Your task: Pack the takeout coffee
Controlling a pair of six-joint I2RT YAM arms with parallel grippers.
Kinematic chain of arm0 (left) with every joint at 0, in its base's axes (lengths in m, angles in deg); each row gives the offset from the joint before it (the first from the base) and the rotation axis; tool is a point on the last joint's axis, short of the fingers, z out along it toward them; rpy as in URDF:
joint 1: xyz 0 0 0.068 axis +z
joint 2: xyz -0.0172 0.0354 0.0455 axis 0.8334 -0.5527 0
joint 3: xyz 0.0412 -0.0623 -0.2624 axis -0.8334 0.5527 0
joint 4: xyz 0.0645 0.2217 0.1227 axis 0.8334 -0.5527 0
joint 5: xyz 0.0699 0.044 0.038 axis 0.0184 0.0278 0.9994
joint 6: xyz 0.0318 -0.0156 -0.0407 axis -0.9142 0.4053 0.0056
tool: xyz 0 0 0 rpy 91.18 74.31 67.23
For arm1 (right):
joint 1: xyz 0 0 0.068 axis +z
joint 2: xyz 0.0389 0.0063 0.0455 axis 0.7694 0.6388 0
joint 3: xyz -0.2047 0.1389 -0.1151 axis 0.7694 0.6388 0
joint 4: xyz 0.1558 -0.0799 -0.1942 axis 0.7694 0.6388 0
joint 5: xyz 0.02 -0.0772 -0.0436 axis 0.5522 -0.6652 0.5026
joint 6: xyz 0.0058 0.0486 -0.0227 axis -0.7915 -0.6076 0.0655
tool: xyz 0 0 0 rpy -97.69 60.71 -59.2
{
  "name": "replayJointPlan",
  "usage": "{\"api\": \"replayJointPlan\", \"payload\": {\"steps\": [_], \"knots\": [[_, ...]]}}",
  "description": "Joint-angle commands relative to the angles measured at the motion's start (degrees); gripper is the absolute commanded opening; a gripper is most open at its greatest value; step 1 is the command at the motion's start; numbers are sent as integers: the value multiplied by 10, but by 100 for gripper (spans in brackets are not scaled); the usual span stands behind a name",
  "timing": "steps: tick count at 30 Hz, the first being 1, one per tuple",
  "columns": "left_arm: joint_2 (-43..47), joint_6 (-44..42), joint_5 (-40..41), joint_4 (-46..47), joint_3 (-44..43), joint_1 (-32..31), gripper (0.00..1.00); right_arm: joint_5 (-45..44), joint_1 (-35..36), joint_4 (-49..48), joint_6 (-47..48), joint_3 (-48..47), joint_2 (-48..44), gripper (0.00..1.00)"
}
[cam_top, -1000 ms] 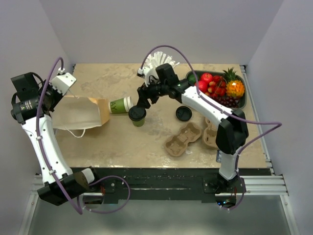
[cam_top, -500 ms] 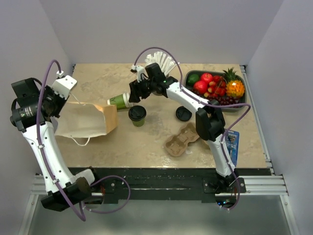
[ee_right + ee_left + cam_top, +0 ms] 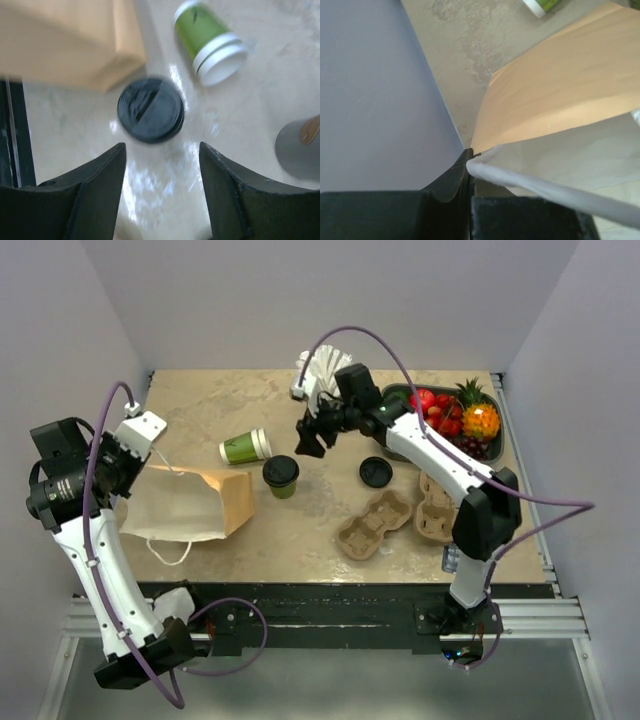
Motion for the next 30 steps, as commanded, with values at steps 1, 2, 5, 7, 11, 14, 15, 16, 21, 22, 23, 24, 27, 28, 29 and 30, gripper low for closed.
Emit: {"api": "replayJointPlan", "payload": {"steps": [1,2,5,7,11,14,15,16,21,22,23,24,27,28,29,30], "knots": [[15,96,75,119,8,3,0,-3,5,22,224,161,-88,52],[14,120,121,138,2,3,0,2,6,23,260,186,-120,47],[3,179,134,166,-25,3,0,-7,29,19,350,248,-139,10],[-14,212,126,157,-47,3,0,-23,58,7,375,268,-129,0],[-36,254,143,148,-75,2,0,-58,106,-46,406,294,-103,0],[-40,271,159,158,-89,3,0,-97,135,-108,433,320,-82,0],[-41,273,163,159,-94,3,0,-108,147,-122,439,322,-74,0],[-47,273,164,159,-103,3,0,-117,153,-144,440,321,-54,0],[-53,278,177,146,-118,3,0,-173,167,-200,424,297,0,0],[-52,279,187,142,-123,3,0,-176,166,-206,424,292,15,0],[-51,281,192,139,-124,3,0,-182,166,-209,425,285,21,0],[-49,281,196,139,-125,3,0,-191,166,-224,427,284,27,0],[-42,280,208,140,-122,3,0,-203,166,-246,430,276,50,0],[-40,280,214,141,-120,3,0,-208,165,-248,430,271,56,0],[-39,279,216,140,-119,2,0,-211,167,-250,430,261,69,0],[-38,279,218,139,-119,3,0,-213,166,-253,431,255,75,0]]}}
